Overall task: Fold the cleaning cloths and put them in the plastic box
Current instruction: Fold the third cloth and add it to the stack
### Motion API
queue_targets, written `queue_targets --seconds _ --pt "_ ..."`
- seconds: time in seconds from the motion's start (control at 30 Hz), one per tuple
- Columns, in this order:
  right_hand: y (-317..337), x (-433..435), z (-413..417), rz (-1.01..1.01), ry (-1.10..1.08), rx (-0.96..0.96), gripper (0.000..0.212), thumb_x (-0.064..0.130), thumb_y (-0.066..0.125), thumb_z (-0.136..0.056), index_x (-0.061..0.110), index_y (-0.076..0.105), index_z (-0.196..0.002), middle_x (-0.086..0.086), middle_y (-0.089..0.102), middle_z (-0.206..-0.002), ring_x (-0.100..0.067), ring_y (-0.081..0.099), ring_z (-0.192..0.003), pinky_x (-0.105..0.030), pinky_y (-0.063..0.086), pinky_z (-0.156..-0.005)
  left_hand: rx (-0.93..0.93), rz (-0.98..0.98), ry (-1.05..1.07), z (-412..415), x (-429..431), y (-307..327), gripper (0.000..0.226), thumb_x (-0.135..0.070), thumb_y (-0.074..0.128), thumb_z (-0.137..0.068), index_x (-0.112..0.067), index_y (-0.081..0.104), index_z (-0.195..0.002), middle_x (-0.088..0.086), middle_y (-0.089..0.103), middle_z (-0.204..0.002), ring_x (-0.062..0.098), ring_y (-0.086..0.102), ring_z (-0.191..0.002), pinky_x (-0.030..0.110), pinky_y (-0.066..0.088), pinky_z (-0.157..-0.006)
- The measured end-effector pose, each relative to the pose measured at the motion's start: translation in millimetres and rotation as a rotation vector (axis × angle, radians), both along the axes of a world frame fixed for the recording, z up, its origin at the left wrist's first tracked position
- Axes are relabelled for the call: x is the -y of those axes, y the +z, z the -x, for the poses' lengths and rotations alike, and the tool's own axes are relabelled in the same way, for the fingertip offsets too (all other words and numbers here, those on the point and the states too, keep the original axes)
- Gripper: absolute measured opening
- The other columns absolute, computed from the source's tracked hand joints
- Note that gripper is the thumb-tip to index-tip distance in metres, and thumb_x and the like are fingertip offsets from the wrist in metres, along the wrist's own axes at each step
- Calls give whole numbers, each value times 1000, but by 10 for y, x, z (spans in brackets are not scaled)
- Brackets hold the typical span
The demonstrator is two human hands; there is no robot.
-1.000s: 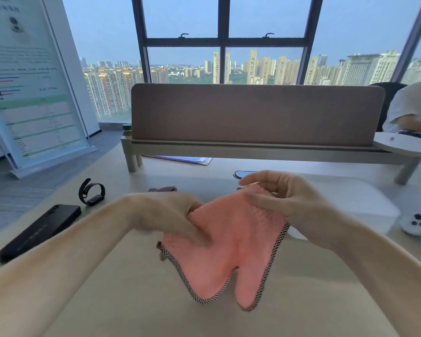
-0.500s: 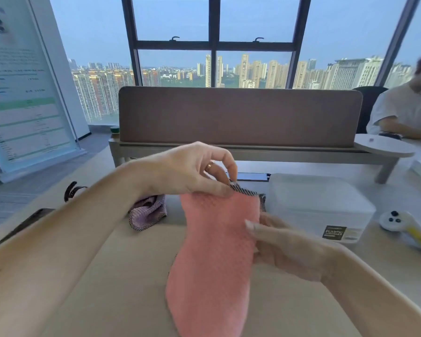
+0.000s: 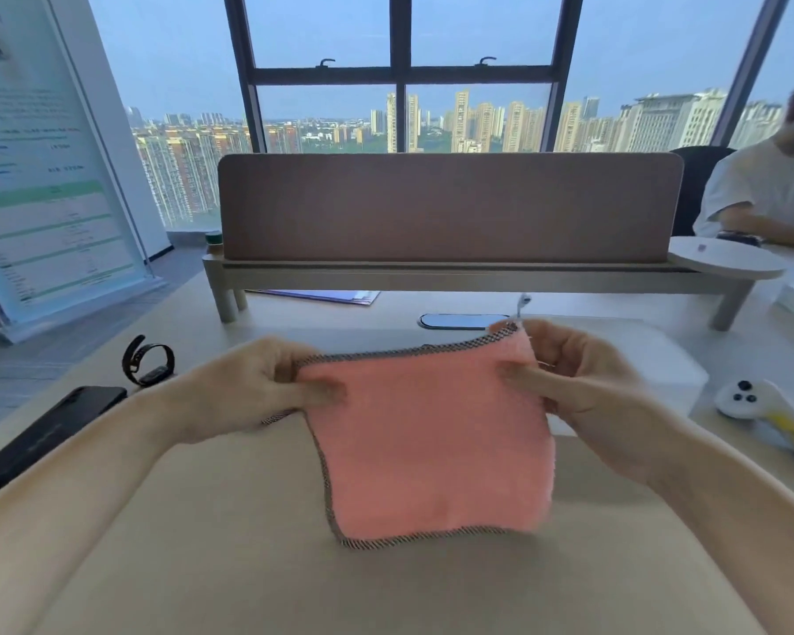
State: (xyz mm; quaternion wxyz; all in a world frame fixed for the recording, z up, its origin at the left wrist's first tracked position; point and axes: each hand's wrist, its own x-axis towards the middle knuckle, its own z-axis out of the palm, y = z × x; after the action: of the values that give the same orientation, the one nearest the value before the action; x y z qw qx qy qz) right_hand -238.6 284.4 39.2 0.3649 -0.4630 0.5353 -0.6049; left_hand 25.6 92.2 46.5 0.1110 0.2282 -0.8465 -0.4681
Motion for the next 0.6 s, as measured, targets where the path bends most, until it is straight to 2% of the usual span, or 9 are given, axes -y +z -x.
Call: queue_targets --seconds 0.07,0.13,0.23,0.27,0.33,0.4,0.43,0.5,0.6 --pt "34 -95 108 30 18 19 50 23 83 -75 9 71 -121 -16 75 -115 -20 71 -94 -29 61 -77 -125 -94 67 -143 3 -1 48 -54 85 -73 -14 81 -99 16 79 -97 20 69 -86 41 54 -86" --pt "102 -185 173 44 47 8 59 31 89 -69 9 72 -121 -18 73 -116 -23 71 -94 -32 62 -76 -239 -125 114 -222 -35 36 70 -66 87 -60 -17 80 -108 21 76 -112 26 71 -96 43 56 -94" --pt "232 -270 170 68 28 -41 24 25 77 -72 15 80 -93 -7 77 -96 -17 71 -80 -29 62 -69 -345 -128 172 -268 -132 181 68 -66 86 -60 -19 81 -109 30 71 -114 31 60 -97 50 46 -94" --pt "283 -281 144 77 24 -46 17 25 74 -73 15 79 -86 -4 76 -89 -14 70 -76 -27 61 -67 -380 -136 194 -273 -162 235 65 -64 86 -62 -19 81 -109 34 69 -112 32 54 -96 51 41 -93" --pt "376 -289 110 94 21 -34 18 26 73 -73 13 77 -84 -4 74 -82 -12 69 -70 -25 60 -63 -426 -174 232 -271 -185 323 49 -55 83 -70 -20 83 -104 23 67 -102 30 52 -91 47 43 -87" --pt "438 -250 112 80 -7 -2 21 26 72 -76 8 73 -88 -3 72 -77 -10 67 -64 -22 59 -60 -444 -247 271 -233 -175 356 30 -41 72 -80 -19 85 -96 11 70 -87 21 61 -73 30 55 -72" --pt "431 -204 127 49 -31 4 19 24 71 -80 7 72 -89 -2 71 -75 -9 67 -62 -20 59 -59 -430 -279 288 -196 -153 325 28 -35 67 -86 -15 84 -95 5 70 -77 14 62 -63 24 56 -61" --pt "298 -73 159 -43 -105 -16 13 18 68 -87 6 73 -91 -3 73 -76 -11 67 -62 -20 59 -59 -337 -298 325 -98 -87 152 30 -27 61 -97 -3 79 -100 2 67 -66 10 60 -50 23 51 -47" --pt "-184 171 188 -202 -205 -79 9 9 69 -92 2 74 -93 -14 72 -86 -20 65 -67 -25 61 -61 -143 -231 396 60 54 -358 31 -27 63 -100 1 77 -98 8 64 -74 12 60 -52 25 52 -48"
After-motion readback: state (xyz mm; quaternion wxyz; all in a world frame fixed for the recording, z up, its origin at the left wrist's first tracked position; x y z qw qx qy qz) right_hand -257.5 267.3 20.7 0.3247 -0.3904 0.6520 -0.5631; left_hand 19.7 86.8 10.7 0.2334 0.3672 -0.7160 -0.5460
